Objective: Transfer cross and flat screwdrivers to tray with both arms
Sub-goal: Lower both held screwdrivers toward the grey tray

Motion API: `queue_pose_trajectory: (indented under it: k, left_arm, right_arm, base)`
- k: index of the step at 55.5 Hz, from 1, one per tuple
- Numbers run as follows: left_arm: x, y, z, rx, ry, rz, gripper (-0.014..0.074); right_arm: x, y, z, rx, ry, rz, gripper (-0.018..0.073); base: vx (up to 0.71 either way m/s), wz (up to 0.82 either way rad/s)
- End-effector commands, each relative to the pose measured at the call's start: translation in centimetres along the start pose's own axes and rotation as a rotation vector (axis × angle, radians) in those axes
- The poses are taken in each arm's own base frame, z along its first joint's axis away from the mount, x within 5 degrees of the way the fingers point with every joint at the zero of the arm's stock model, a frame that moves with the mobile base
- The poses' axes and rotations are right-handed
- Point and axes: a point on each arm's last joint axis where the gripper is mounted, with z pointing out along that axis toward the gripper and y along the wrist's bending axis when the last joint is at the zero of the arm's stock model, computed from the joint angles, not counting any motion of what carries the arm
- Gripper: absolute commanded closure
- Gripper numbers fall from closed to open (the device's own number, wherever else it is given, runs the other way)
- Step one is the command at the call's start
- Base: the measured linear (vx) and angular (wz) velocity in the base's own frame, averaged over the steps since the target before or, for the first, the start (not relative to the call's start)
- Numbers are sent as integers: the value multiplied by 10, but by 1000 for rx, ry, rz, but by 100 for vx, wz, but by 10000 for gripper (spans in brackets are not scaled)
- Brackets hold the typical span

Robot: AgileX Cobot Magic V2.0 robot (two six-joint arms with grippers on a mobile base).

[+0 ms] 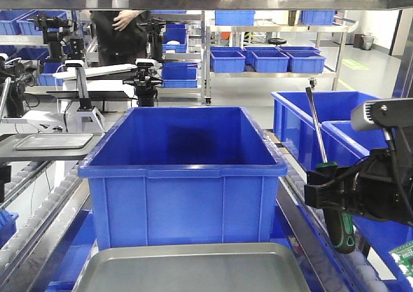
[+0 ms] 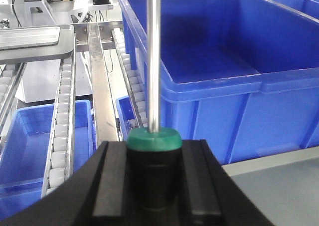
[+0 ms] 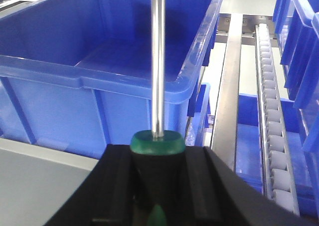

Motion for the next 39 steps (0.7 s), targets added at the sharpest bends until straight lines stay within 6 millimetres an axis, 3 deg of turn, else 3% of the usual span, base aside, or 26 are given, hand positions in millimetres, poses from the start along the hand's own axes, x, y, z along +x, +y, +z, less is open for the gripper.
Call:
queue_pose_trajectory:
  k: [1, 13, 20, 32, 39]
  left_arm:
    - [-19, -2, -11, 0, -140, -10, 599]
    - [-21, -3, -11, 11, -165, -41, 599]
    - [-17, -16, -6, 114, -117, -125, 599]
    - [6, -61, 31, 342, 109, -156, 597]
    - [23, -80, 56, 397, 238, -165, 594]
  right_arm:
    - [-21, 1, -13, -5, -143, -11, 567]
    - [-23, 2, -14, -15, -167, 21, 567]
    - [-15, 13, -10, -71, -85, 59, 567]
    - [8, 50, 20, -188, 84, 80, 567]
    - [23, 60, 41, -211, 178, 106, 563]
  base:
    - [0, 0]
    - [0, 0]
    - [0, 0]
    - [0, 0]
    - [0, 0]
